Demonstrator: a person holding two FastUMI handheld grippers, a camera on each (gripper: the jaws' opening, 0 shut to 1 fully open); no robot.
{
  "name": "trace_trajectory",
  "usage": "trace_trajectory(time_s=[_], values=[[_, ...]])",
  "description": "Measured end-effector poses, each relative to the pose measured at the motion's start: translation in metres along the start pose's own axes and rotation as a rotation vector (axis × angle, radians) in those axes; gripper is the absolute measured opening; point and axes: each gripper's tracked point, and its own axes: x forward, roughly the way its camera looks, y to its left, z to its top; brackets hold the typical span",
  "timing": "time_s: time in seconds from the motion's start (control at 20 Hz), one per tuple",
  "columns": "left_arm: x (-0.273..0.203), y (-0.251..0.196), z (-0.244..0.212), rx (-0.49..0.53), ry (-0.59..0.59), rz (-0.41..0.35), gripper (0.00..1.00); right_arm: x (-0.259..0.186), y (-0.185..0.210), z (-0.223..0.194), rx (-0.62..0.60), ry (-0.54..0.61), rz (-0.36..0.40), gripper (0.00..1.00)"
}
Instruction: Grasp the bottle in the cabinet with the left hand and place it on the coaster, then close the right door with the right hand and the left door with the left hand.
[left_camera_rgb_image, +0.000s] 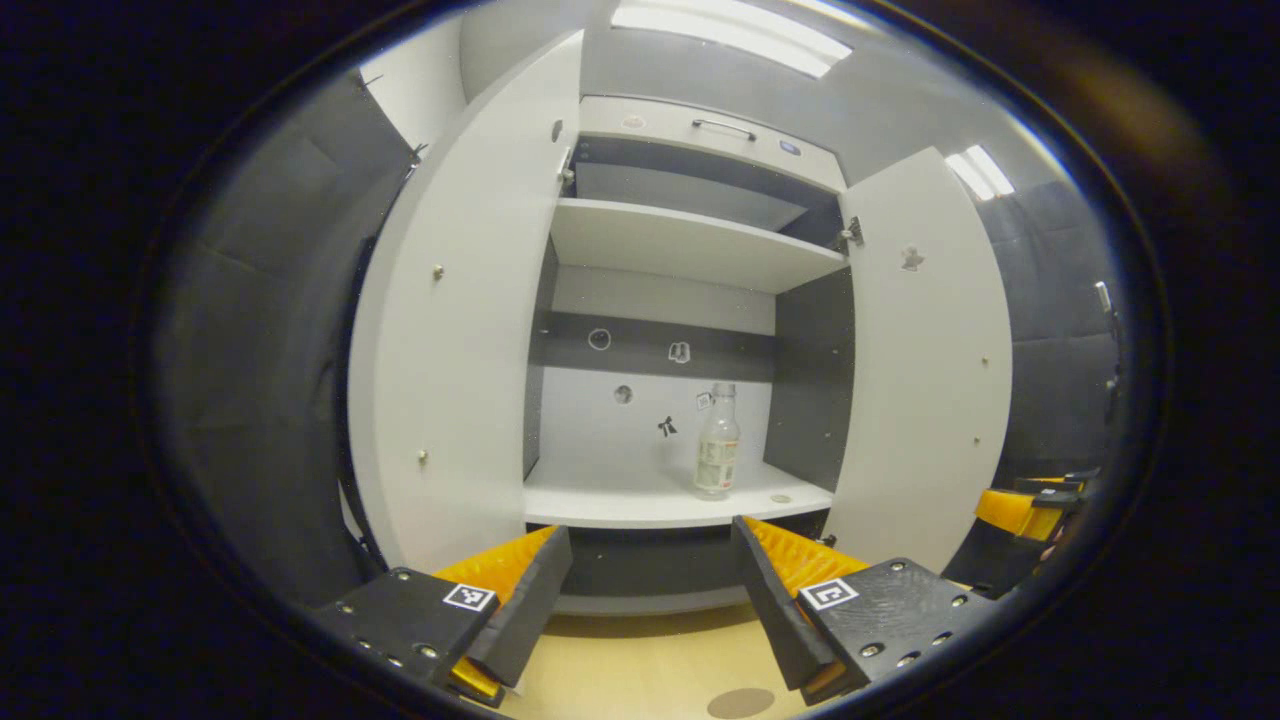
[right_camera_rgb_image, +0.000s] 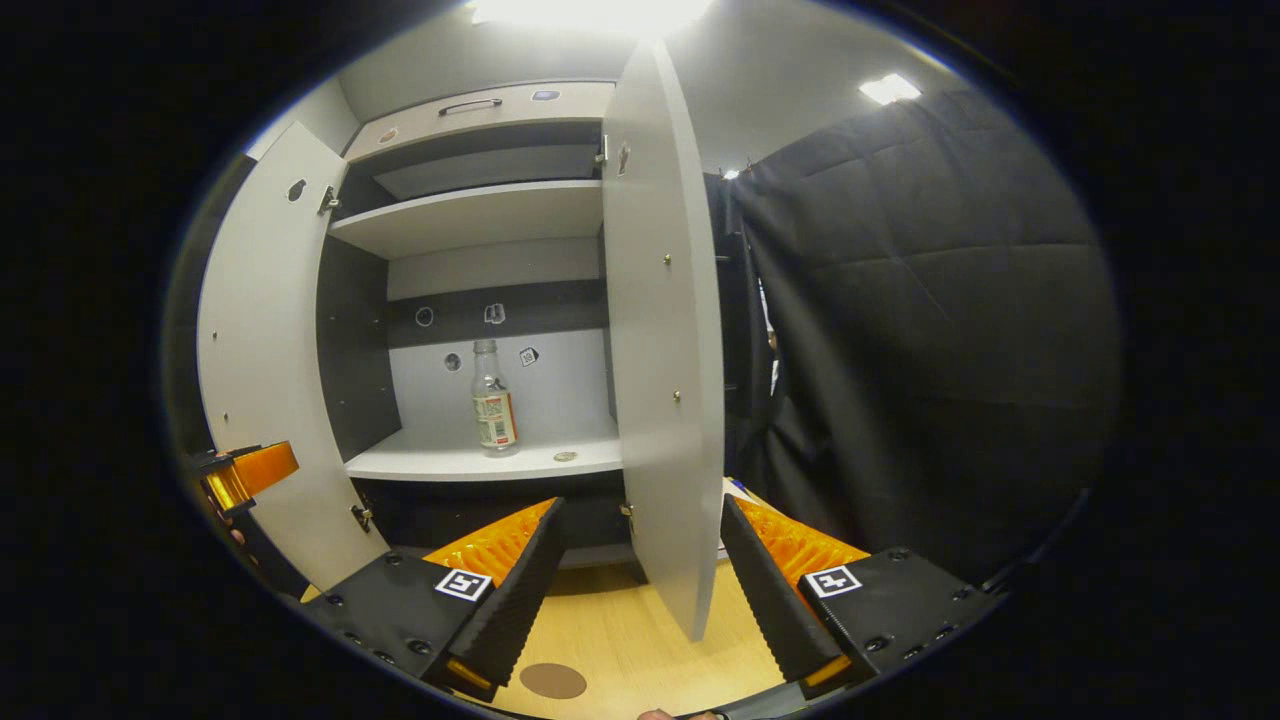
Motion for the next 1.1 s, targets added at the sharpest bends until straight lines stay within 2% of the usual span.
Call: trace_trajectory(time_s=[0.25,0.55,0.85,1.1], values=[[0.045,-0.01,0.023,0.002,-0.033,-0.053,0.94,-0.016,-0.04,0.009,-0.028,0.008,-0.122,0.98],[0.115,-0.021,0.049,0.019,-0.056,-0.079,0.94,-0.005,-0.105,0.023,0.035,-0.024,-0.297,0.98],[0.18,-0.043,0.065,0.017,-0.066,-0.1,0.94,0.015,-0.137,0.026,0.077,-0.041,-0.347,0.98],[0.229,-0.052,0.072,0.013,-0.061,-0.11,0.94,0.045,-0.151,0.028,0.092,-0.057,-0.347,0.98]])
